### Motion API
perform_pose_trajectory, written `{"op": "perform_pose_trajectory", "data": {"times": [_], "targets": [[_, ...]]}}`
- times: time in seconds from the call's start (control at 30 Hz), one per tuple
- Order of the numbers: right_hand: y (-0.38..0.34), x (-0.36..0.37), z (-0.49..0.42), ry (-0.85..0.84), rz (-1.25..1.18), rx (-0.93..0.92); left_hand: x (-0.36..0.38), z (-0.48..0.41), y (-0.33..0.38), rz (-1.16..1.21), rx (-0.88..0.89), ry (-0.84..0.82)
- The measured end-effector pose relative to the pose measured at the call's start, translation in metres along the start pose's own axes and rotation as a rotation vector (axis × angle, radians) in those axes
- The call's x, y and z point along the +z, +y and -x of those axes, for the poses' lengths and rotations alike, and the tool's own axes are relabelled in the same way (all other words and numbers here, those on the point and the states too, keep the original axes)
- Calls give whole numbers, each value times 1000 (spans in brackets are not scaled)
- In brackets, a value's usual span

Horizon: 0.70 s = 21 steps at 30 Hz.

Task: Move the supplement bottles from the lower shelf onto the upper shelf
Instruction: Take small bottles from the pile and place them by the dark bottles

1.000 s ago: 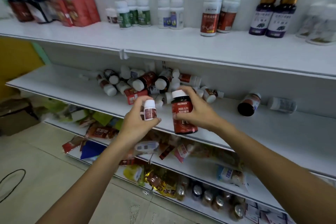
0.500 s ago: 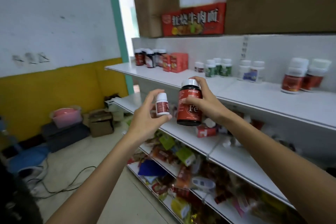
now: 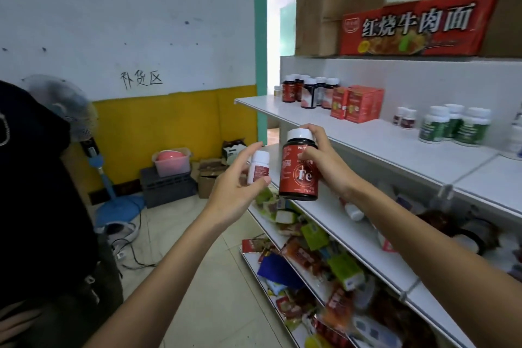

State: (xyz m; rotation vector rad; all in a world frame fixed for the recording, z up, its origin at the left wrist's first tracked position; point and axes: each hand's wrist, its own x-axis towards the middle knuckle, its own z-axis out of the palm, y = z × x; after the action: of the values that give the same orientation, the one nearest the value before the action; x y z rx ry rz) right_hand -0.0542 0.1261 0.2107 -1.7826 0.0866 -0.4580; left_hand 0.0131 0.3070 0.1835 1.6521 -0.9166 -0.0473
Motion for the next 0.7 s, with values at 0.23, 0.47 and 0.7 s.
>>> {"op": "perform_pose_trajectory", "data": {"times": [0.23, 0.47, 0.7], "targets": [[42, -12, -101, -40, -110, 29, 1, -90, -52, -57, -6, 53], [51, -34, -218, 17, -1, -63, 1, -201, -86, -88, -8, 39], [68, -26, -308, 165, 163, -187, -15, -285, -134, -53, 10, 69]]}}
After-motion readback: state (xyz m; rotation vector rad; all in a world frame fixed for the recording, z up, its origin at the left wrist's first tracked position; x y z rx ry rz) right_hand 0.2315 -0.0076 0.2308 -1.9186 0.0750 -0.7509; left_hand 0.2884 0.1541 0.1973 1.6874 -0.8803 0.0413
